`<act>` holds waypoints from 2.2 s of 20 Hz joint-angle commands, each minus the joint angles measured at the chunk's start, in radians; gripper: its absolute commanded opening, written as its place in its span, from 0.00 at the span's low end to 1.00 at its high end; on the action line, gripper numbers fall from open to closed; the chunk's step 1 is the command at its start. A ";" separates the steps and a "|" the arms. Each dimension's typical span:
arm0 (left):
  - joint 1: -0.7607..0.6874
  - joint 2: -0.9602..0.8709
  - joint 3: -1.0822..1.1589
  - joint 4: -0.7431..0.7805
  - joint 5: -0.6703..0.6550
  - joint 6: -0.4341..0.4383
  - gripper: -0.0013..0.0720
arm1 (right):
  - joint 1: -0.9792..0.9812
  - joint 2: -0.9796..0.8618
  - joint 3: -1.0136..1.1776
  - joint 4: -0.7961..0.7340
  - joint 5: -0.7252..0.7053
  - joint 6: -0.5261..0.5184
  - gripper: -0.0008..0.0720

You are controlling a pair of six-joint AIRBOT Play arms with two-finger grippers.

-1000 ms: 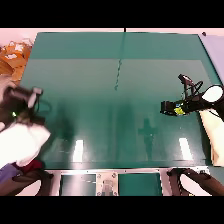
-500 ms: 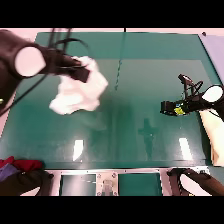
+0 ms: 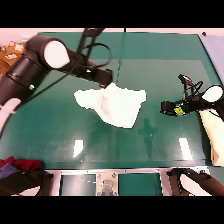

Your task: Fold the shirts.

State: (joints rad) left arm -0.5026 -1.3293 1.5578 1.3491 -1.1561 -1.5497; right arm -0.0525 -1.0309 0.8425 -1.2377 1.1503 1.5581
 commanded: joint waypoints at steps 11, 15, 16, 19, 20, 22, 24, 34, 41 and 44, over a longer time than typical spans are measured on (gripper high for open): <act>0.380 -0.165 -0.482 -0.300 0.324 0.021 0.96 | 0.001 -0.207 0.038 0.169 -0.244 -0.001 0.62; 0.380 -0.251 -0.480 -0.454 0.489 0.067 0.96 | 0.001 -0.436 0.190 0.217 -0.253 -0.057 0.62; 0.380 -0.263 -0.475 -0.475 0.506 0.067 0.95 | 0.001 -0.488 0.232 0.217 -0.253 -0.057 0.62; 0.380 -0.288 -0.473 -0.502 0.520 0.068 0.89 | 0.002 -0.613 0.331 0.238 -0.252 -0.061 0.62; 0.380 -0.297 -0.473 -0.504 0.520 0.067 0.85 | 0.005 -0.642 0.351 0.269 -0.253 -0.085 0.62; 0.380 -0.301 -0.473 -0.522 0.522 0.087 0.30 | 0.011 -0.693 0.381 0.354 -0.252 -0.132 0.62; 0.380 -0.298 -0.449 -0.531 0.511 0.127 0.05 | 0.019 -0.726 0.393 0.457 -0.252 -0.195 0.41; 0.382 0.006 -0.116 -0.042 0.206 0.040 0.05 | -0.152 -0.385 0.513 0.496 -0.087 -0.287 0.03; 0.382 0.249 0.116 0.190 0.079 0.040 0.05 | -0.301 0.124 0.545 0.494 -0.095 -0.291 0.03; 0.382 0.339 0.151 0.196 0.086 0.070 0.05 | -0.356 0.277 0.547 0.494 -0.103 -0.310 0.03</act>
State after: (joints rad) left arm -0.1211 -1.0763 1.6592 1.4868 -1.0557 -1.5017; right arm -0.3557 -0.9081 1.3838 -0.7429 1.0584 1.2602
